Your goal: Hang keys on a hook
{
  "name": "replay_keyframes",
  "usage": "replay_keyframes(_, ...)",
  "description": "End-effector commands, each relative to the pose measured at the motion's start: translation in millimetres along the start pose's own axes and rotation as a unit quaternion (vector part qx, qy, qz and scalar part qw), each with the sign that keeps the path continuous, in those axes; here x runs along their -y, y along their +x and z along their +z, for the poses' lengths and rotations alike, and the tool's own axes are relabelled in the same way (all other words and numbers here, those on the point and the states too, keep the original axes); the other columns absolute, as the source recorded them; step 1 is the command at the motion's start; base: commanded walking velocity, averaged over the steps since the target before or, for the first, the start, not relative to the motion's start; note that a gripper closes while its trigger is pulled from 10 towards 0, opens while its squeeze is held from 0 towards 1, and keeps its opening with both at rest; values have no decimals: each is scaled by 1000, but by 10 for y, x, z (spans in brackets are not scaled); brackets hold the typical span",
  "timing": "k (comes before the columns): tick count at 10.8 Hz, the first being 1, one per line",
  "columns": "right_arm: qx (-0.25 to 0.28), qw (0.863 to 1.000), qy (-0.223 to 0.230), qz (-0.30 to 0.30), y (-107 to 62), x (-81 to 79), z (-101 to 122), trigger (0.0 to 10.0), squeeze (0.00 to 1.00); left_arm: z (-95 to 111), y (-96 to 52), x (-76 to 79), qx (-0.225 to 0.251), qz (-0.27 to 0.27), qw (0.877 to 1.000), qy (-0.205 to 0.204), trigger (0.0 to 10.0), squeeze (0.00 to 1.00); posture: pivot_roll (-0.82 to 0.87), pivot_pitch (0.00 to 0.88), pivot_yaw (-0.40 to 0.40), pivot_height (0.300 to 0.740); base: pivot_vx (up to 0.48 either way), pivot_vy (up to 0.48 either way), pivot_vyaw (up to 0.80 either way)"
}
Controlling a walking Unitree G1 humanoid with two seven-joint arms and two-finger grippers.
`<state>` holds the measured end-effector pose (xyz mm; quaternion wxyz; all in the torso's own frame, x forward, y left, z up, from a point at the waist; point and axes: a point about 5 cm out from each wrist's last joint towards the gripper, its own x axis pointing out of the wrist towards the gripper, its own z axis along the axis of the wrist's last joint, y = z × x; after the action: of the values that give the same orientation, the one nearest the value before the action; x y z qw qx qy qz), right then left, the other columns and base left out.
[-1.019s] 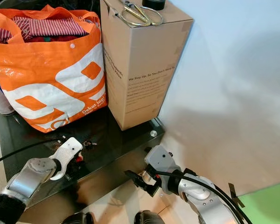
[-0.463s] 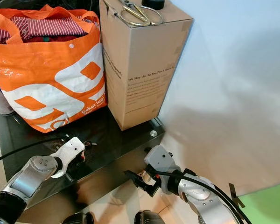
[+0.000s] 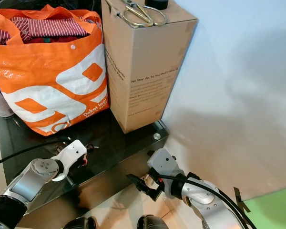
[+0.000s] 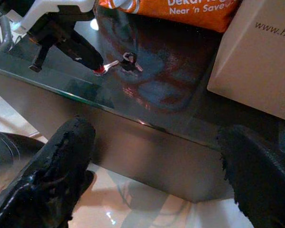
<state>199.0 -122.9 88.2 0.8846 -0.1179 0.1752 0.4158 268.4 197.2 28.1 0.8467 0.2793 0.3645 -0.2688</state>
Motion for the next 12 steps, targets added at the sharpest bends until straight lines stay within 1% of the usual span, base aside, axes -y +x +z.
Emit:
replay_keyframes(1, -1, 1000, 5, -14, -23, 62, -19, 10000, 0, -98, -12, 37, -19, -10, 1000, 3, 0, 0, -170, 107, -90, 732, 0, 0, 0)
replay_keyframes(2, 0, 1000, 5, -20, -18, 82, -28, 10000, 0, -88, -48, 15, -10, -10, 1000, 7, 0, 0, -165, 95, -83, 732, 0, 0, 0)
replay_keyframes(3, 6, 999, 11, -39, -13, 144, -18, 10000, 0, -21, -154, -46, 22, -11, 1000, -1, 0, 0, -159, 67, -73, 732, 0, 0, 0)
replay_keyframes(4, 11, 999, 14, -50, -17, 181, -6, 10000, 0, 29, -270, -112, 48, -14, 999, -11, 0, 0, -157, 54, -67, 732, 0, 0, 0)
replay_keyframes(5, 19, 998, 16, -59, -25, 200, -4, 10000, 0, 100, -487, -244, 102, -19, 994, -23, 0, 0, -142, 18, -59, 732, 0, 0, 0)
replay_keyframes(6, 26, 997, 24, -73, -24, 214, -15, 10000, 0, 132, -613, -320, 126, -22, 992, -16, 0, 0, -130, 0, -54, 732, 0, 0, 0)
replay_keyframes(7, 37, 995, 36, -86, -14, 234, -1, 10000, 0, 179, -708, -390, 145, -22, 989, -13, 0, 0, -122, 0, -52, 732, 0, 0, 0)
replay_keyframes(8, 53, 992, 47, -104, 0, 274, 38, 10000, 0, 297, -810, -466, 185, -34, 982, -28, 0, 0, -113, 0, -45, 732, 0, 0, 0)
replay_keyframes(9, 62, 990, 52, -119, 7, 321, 47, 10000, 0, 479, -940, -498, 246, -75, 965, -53, 0, 0, -105, 0, -32, 732, 0, 0, 0)
replay_keyframes(10, 63, 988, 53, -127, 10, 350, 30, 10000, 0, 578, -1015, -483, 280, -118, 951, -64, 0, 0, -104, 0, -23, 732, 0, 0, 0)
replay_keyframes(11, 67, 986, 56, -142, 5, 375, 10, 10000, 0, 667, -1097, -431, 311, -174, 931, -83, 0, 0, -109, 0, -5, 732, 0, 0, 0)
replay_keyframes(12, 72, 980, 61, -173, -23, 415, -2, 10000, 0, 788, -1187, -412, 359, -219, 900, -116, 0, 0, -114, 0, 6, 732, 0, 0, 0)
